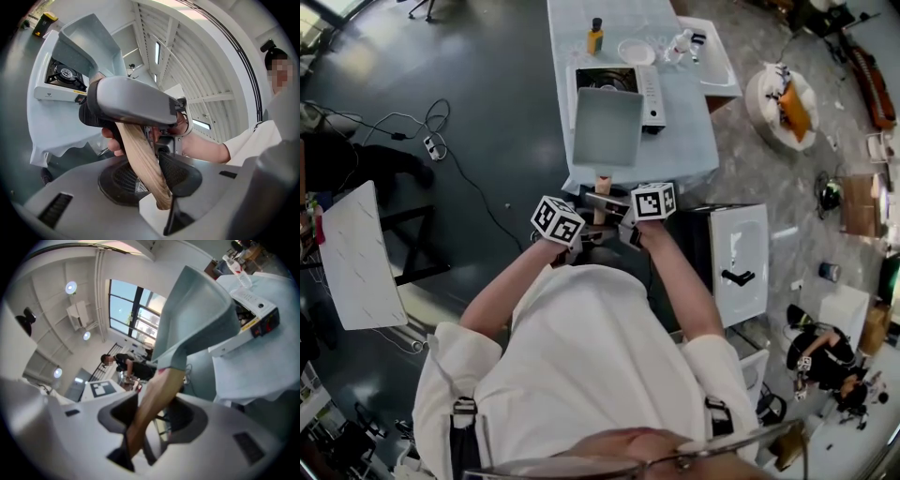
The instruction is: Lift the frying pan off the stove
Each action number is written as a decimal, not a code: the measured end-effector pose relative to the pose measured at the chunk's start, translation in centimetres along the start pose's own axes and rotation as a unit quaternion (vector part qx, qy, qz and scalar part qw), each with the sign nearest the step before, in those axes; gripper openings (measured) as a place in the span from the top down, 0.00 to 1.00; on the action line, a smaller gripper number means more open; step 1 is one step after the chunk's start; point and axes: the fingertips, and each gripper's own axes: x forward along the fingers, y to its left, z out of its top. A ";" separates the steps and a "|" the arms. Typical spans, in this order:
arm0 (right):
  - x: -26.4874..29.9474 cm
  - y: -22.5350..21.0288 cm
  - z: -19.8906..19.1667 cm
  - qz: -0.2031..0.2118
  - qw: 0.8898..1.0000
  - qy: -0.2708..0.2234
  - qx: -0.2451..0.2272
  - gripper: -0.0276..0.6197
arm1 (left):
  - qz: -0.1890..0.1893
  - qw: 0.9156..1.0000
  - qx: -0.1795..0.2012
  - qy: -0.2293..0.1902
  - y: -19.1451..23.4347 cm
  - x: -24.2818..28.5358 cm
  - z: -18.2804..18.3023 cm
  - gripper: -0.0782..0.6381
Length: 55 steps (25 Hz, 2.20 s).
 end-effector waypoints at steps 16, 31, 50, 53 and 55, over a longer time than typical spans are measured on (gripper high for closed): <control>3.5 4.5 -0.9 0.001 1.000 -0.010 -0.015 0.64 | -0.007 1.000 0.013 0.003 -1.9 -5.2 -1.5 0.68; 5.2 6.4 -1.8 -0.009 0.998 -0.059 -0.008 0.64 | -0.035 0.998 0.029 0.044 -3.4 -8.3 -3.3 0.68; 5.2 6.8 -1.8 -0.013 0.998 -0.064 -0.011 0.64 | -0.039 0.997 0.031 0.055 -3.4 -8.6 -3.6 0.68; 5.3 6.9 -1.8 -0.007 0.998 -0.065 -0.010 0.64 | -0.037 0.997 0.031 0.055 -3.2 -8.6 -3.6 0.68; 5.3 6.9 -1.8 -0.005 0.998 -0.066 -0.010 0.64 | -0.035 0.997 0.032 0.055 -3.0 -8.6 -3.6 0.68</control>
